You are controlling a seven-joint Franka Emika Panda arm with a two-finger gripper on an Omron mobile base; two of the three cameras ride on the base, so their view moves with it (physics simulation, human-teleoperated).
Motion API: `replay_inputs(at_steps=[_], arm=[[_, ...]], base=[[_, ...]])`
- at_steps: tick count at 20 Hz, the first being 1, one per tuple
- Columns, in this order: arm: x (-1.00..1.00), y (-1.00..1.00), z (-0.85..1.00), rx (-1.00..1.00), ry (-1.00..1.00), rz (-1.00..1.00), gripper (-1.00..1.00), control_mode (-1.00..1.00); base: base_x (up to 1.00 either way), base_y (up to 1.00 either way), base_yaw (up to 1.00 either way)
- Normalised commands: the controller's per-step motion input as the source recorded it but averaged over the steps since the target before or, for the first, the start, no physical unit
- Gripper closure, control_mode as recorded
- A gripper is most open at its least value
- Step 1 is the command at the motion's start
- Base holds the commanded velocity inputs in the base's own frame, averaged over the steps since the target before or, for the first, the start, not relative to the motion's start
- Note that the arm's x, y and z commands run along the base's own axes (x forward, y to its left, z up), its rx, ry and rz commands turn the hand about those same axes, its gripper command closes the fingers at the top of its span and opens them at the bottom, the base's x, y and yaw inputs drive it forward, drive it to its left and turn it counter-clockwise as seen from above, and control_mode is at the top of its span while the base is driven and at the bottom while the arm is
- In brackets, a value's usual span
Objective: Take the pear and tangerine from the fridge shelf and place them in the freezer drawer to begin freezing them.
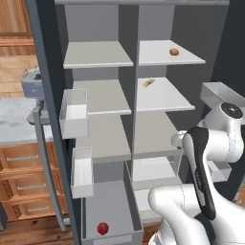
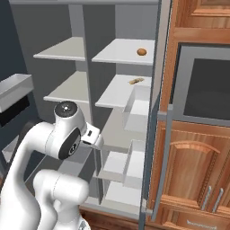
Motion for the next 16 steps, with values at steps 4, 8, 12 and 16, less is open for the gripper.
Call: replay_inputs(at_steps=[4,8,12,16], arm=[[0.00,0.00,0.00,0.00,0.00,0.00,-1.00,1.00],[0.00,0.00,0.00,0.00,0.00,0.00,-1.00,1.00],[0.00,0.00,0.00,0.00,0.00,0.00,-1.00,1.00],[0.00,0.00,0.00,0.00,0.00,0.00,-1.00,1.00]], base=[[0.33,-0.14,0.00],[0.40,-0.05,0.00],[0.46,0.00,0.00],[0.42,0.00,0.00]])
